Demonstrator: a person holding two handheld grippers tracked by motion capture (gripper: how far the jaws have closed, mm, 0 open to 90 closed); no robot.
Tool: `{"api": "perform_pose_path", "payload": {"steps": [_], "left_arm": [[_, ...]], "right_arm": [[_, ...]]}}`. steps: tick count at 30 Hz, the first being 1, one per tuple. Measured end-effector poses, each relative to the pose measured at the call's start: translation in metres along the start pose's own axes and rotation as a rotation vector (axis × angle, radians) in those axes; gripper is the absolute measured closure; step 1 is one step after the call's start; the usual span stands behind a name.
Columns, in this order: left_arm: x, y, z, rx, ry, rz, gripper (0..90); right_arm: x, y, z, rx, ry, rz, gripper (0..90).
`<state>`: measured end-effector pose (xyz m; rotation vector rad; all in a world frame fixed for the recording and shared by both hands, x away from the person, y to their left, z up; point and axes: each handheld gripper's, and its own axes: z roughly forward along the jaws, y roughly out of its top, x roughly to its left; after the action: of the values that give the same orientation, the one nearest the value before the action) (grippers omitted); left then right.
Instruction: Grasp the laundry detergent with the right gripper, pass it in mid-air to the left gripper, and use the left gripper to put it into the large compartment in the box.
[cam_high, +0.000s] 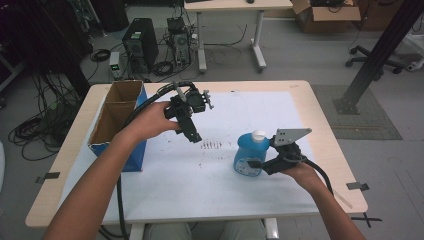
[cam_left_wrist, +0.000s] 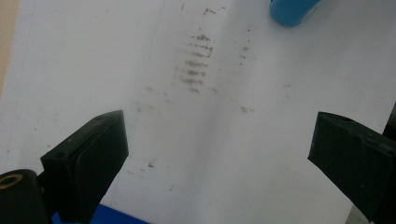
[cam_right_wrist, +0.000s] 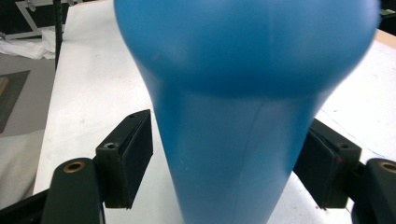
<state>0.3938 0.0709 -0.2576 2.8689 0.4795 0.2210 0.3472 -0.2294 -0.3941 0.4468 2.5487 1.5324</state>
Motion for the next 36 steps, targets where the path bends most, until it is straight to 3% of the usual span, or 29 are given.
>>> {"api": "perform_pose_path", "payload": {"steps": [17,29,36], "left_arm": [[-0.001,-0.001,0.000,-0.003,0.001,0.004,5.0],[-0.003,-0.001,-0.005,-0.026,0.004,0.004,5.0],[-0.007,0.001,-0.014,-0.042,0.014,0.013,5.0]], "right_arm": [[0.001,0.000,-0.001,-0.006,-0.010,-0.029,42.7],[0.006,0.004,-0.003,0.009,-0.021,-0.057,45.0],[0.010,0.021,-0.018,-0.019,-0.030,-0.070,45.2]]}}
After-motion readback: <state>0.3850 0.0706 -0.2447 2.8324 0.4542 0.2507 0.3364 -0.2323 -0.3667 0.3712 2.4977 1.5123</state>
